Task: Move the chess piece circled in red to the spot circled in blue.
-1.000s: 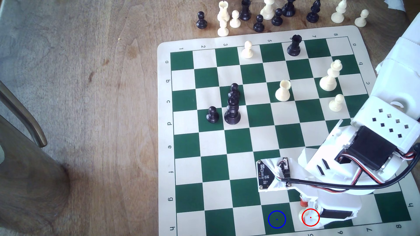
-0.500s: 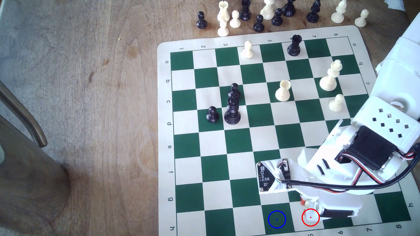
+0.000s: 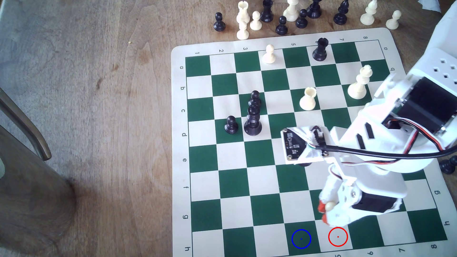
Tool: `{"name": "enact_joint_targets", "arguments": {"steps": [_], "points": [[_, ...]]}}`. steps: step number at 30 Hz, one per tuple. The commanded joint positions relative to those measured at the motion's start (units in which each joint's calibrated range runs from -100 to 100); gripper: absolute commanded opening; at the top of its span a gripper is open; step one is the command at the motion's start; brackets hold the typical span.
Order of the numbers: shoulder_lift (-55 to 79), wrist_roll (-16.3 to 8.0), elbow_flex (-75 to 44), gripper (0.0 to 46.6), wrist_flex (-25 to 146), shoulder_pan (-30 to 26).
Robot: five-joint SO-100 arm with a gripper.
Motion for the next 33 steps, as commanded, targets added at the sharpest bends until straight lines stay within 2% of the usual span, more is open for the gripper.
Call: {"name": "enact_joint_targets", "arguments": {"steps": [1,2,10,13,17,33], "points": [[-1.10,2.15,-3.95,0.2,-6.49,0.07],[1.28,3.03,-3.58,0.2,-8.38,-0.32],[9.43,5.23,-3.04,2.0,-14.44,-0.63],[9.94,7.91,1.22,2.6,-19.02,-0.48],[10.02,10.06,5.57,2.7,-24.18,-0.01],[9.85,13.63,12.01,4.3,-27.79,0.38]]}}
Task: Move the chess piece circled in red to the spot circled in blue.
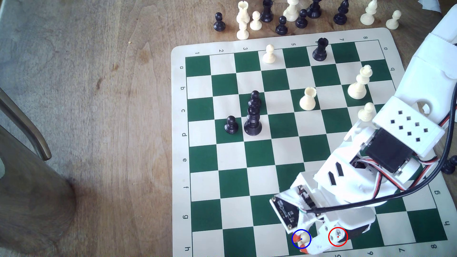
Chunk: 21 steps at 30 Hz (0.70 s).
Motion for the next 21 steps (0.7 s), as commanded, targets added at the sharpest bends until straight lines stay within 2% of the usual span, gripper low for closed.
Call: {"name": "enact_joint_targets", "arguments": {"steps": [1,15,17,18,21], "points": [[-2.13,0.68,0.08,4.4,-1.33,0.53],[-2.21,0.34,0.63,5.0,-2.40,1.63],[-2.38,-0.49,0.63,7.7,-2.64,1.63],[-2.47,-2.20,0.63,11.7,-3.63,1.79],[-2.81,-3.08,0.63,14.6,-3.38,1.79]]}}
